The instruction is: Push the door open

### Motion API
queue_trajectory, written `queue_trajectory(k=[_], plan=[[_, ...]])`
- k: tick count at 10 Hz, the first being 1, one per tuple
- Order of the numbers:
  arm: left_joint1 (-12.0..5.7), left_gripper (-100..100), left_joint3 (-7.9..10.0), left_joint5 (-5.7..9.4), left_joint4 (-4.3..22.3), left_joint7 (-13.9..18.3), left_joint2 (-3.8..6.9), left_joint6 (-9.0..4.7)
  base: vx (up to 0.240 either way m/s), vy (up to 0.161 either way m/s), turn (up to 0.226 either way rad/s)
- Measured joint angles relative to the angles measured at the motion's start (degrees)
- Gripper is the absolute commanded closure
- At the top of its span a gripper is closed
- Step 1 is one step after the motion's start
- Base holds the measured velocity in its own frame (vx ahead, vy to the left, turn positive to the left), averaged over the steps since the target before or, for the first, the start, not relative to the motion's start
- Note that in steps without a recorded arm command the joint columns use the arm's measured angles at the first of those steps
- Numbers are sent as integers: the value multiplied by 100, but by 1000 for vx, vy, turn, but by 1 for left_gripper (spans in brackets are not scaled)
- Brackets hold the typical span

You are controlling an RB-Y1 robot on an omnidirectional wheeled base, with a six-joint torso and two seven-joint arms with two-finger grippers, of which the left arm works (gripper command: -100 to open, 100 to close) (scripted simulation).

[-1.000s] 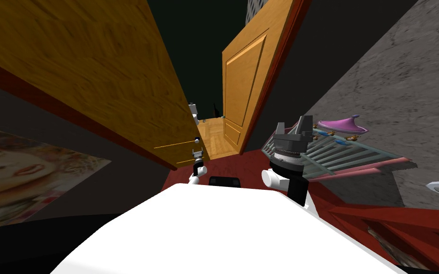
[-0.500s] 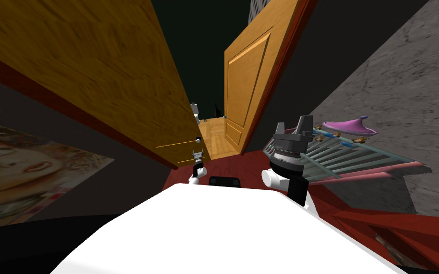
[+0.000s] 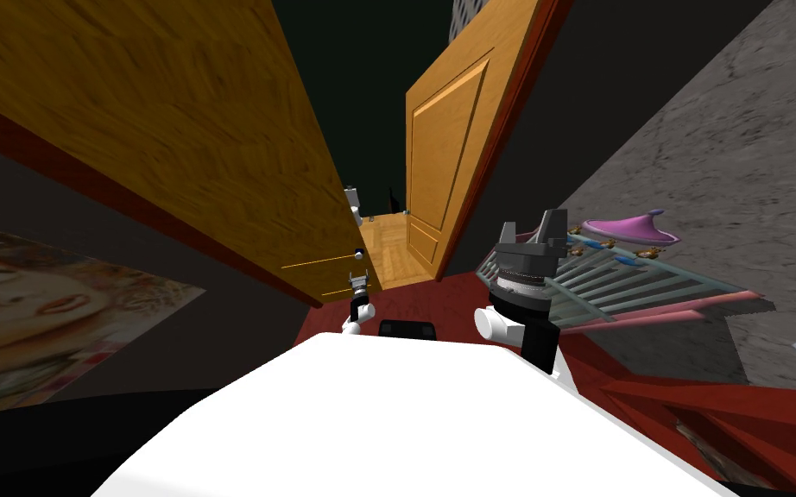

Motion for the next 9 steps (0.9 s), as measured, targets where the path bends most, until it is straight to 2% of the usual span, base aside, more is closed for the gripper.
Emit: queue_trajectory(k=[3, 6, 9], plan=[[0, -100, 0, 0, 0, 0, 0, 0, 9, 10, 32], [52, -100, -99, 33, 54, 187, 67, 30, 5, 6, 17], [56, -100, -105, 33, 59, 194, 66, 22, 0, 0, 0]])
